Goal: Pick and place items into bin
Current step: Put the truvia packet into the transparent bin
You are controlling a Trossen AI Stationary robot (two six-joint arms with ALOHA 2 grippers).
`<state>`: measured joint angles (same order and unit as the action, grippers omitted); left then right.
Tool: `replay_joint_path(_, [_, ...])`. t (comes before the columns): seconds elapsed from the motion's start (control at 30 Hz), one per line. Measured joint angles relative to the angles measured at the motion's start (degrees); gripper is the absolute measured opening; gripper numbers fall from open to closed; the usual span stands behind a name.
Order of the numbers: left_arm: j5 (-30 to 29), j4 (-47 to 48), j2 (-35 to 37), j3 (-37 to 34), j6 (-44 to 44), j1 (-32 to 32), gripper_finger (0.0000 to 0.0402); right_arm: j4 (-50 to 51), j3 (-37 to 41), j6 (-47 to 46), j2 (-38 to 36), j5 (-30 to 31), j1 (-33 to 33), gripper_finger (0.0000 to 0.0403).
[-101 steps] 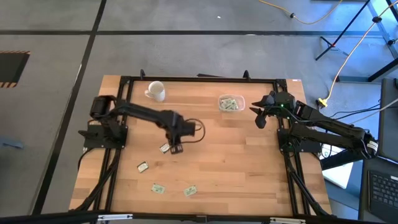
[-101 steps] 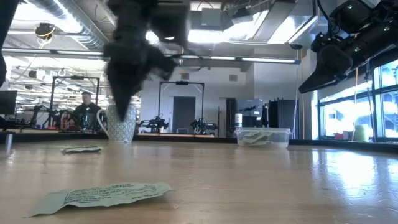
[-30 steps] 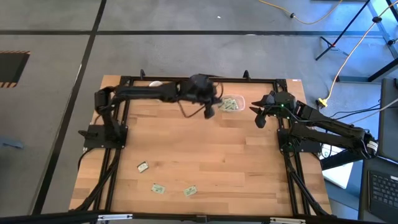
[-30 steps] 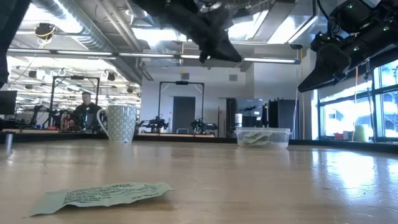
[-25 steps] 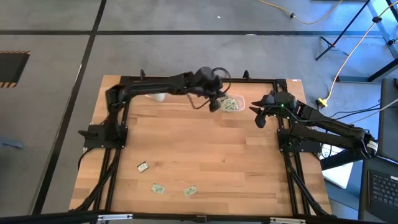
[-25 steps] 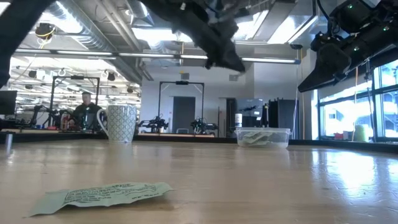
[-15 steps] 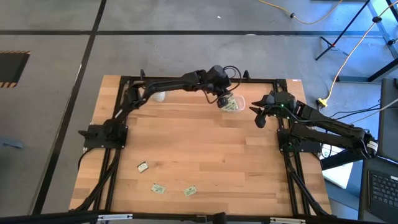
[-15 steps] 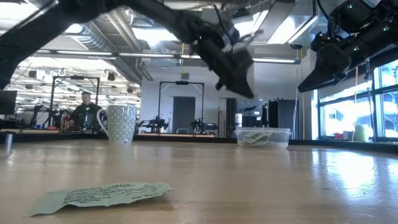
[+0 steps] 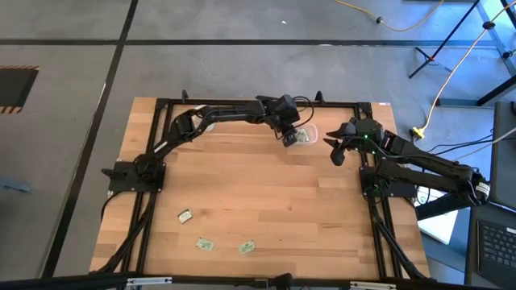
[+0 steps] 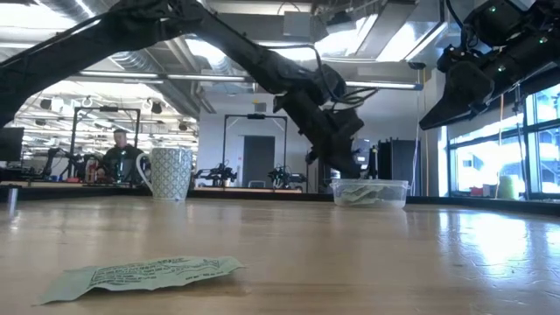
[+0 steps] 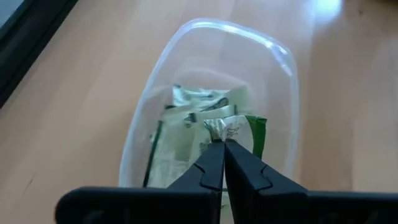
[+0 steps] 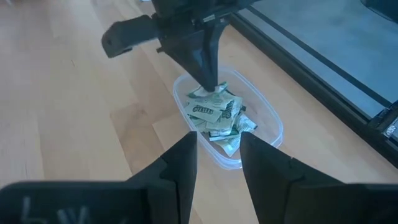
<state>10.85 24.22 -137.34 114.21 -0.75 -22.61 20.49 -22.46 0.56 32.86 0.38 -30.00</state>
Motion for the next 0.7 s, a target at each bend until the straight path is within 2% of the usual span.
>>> replay_joint_path(0.13, [-3.3, -0.1, 0.1, 0.0, 2.2, 0.1, 0.0023, 0.0, 0.0, 0.0, 0.0, 0.0, 0.0, 0.0126])
replay_joint_path(0.37, [-2.8, 0.8, 1.8, 0.5, 3.3, 0.1, 0.0080, 0.5, 0.0, 0.0, 0.0, 0.0, 0.0, 0.0126])
replay_joint_path(0.47, [-2.2, 5.3, 4.5, 0.5, 6.0, 0.2, 0.0095, 0.9, 0.0, 0.0, 0.0, 0.0, 0.0, 0.0126])
replay_joint_path(0.6, [-1.9, 12.4, 10.4, 0.5, 10.2, 1.5, 0.0093, 1.2, 0.0, 0.3, 0.2, 0.0, 0.0, 0.0126])
replay_joint_path(0.7, [-2.3, 22.5, 14.7, 0.5, 12.4, 3.6, 0.0086, 1.4, 0.0, 0.7, 0.2, 0.0, 0.0, 0.0126])
